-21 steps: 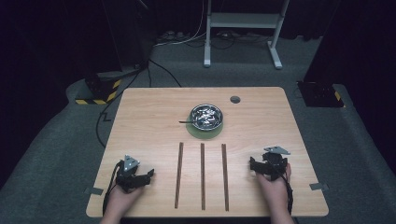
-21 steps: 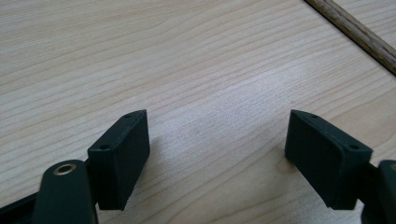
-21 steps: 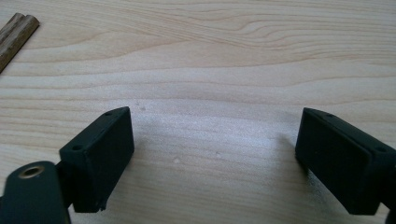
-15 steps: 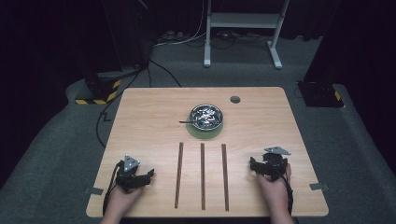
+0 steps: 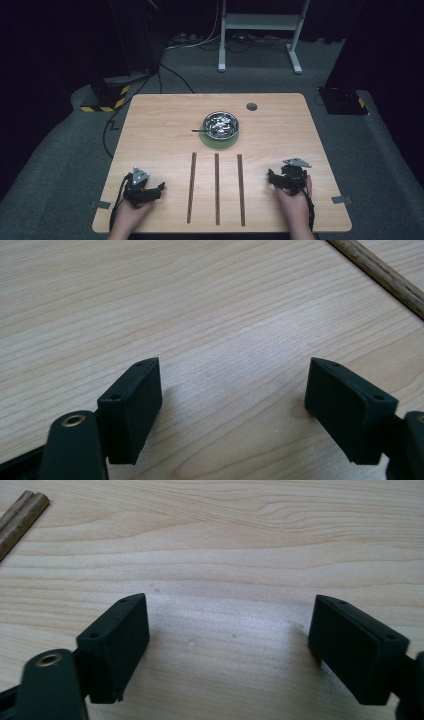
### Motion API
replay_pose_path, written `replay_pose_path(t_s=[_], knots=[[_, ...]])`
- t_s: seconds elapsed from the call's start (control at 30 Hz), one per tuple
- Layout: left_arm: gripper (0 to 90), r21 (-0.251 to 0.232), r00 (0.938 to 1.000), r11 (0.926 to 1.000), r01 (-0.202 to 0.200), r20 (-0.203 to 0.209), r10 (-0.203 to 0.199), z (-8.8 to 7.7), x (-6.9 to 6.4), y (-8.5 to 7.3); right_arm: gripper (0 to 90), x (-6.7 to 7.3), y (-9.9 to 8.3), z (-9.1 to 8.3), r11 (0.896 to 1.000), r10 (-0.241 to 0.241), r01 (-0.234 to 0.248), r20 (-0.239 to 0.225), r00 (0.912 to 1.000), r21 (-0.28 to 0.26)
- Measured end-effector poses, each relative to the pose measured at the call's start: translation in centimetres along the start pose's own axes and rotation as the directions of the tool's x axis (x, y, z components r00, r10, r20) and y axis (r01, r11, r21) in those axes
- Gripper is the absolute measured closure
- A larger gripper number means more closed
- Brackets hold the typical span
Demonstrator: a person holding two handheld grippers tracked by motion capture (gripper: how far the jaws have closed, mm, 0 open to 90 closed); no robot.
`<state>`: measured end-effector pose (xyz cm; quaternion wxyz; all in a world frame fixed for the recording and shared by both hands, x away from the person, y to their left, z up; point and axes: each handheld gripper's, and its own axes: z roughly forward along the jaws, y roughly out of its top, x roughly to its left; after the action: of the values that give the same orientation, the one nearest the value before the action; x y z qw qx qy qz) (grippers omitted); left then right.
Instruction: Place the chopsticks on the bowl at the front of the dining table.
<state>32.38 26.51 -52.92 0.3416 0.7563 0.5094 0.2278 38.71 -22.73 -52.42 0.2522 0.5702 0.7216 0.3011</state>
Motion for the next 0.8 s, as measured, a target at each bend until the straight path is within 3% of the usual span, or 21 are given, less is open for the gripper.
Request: replay_pose_path(t_s=[0.13,0.17,0.6,0.8], knots=[[22.9,0.0,1.0,1.0,-0.001,0.002,0.001,0.0,0.0,0.0,28.0,0.5,-0.1,-0.4,0.999,-0.041,0.041,0.006,0.9991,-0.009],[22.8,0.0,1.0,1.0,-0.001,0.002,0.001,0.0,0.0,0.0,29.1,0.8,-0.1,-0.6,0.997,-0.07,0.07,0.017,0.9974,-0.01],[22.6,0.002,0.9999,1.0,-0.007,0.014,0.007,0.1,0.1,0.1,35.9,1.8,-0.3,-2.4,0.997,-0.06,0.057,-0.054,0.9967,-0.045],[22.6,0.002,0.9998,1.0,-0.008,0.015,0.008,0.1,0.1,0.1,38.6,3.1,-0.2,-2.7,0.996,-0.074,0.069,-0.08,0.994,-0.054]])
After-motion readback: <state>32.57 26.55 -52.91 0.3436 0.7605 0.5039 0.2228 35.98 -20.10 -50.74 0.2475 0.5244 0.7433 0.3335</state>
